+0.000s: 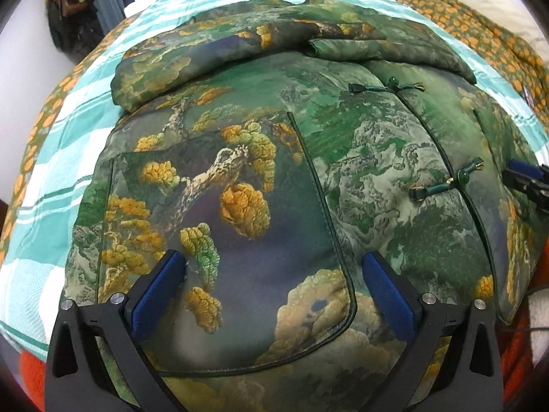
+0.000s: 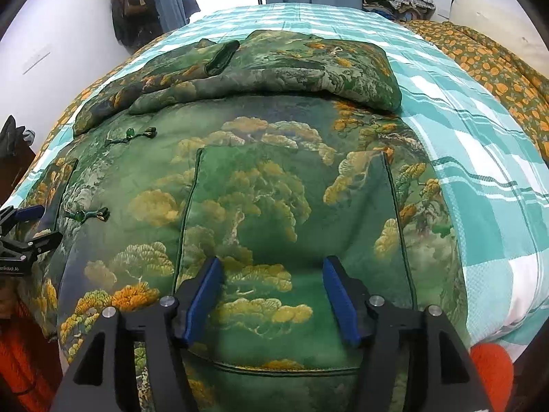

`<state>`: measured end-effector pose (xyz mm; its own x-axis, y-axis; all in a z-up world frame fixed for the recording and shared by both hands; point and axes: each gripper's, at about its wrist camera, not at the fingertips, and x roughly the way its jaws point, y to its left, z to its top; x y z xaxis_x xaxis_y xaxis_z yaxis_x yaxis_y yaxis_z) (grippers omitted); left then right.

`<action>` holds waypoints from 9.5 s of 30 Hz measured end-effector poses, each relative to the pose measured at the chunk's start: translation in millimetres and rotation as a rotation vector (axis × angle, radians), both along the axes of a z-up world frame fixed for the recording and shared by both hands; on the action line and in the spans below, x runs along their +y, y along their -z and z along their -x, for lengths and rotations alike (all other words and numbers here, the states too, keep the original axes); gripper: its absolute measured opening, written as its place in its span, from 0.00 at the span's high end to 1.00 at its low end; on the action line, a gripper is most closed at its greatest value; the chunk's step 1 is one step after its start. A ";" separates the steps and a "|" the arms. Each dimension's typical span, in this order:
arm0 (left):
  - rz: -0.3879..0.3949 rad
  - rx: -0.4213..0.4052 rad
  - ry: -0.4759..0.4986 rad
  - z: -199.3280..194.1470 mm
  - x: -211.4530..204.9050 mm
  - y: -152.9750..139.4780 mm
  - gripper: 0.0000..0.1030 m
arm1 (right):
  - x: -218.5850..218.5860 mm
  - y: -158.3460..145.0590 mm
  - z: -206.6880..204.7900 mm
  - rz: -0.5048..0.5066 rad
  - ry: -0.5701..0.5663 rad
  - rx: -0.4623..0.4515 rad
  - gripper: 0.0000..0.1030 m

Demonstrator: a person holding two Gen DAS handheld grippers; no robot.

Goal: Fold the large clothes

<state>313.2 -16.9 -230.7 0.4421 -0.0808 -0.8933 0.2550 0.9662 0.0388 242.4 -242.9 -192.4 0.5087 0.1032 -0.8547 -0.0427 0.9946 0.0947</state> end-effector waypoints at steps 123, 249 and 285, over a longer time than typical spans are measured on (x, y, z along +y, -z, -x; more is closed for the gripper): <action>0.583 -0.124 -0.443 -89.9 228.0 -130.0 0.06 | -167.7 -32.6 -140.6 -0.991 0.334 -0.022 0.14; 0.028 -0.051 -0.101 -168.9 -57.1 -13.7 0.11 | -48.1 6.6 -71.1 -0.308 0.019 -0.141 0.68; 0.090 -0.114 0.123 -96.7 -75.8 -61.6 0.11 | -137.3 19.1 -38.4 -0.729 0.439 -0.143 0.66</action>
<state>409.9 -92.8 -169.1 0.5215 -0.2176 -0.8250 0.3706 0.9287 -0.0107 280.8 -380.2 -211.5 0.7286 0.3700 -0.5764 0.2716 0.6165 0.7390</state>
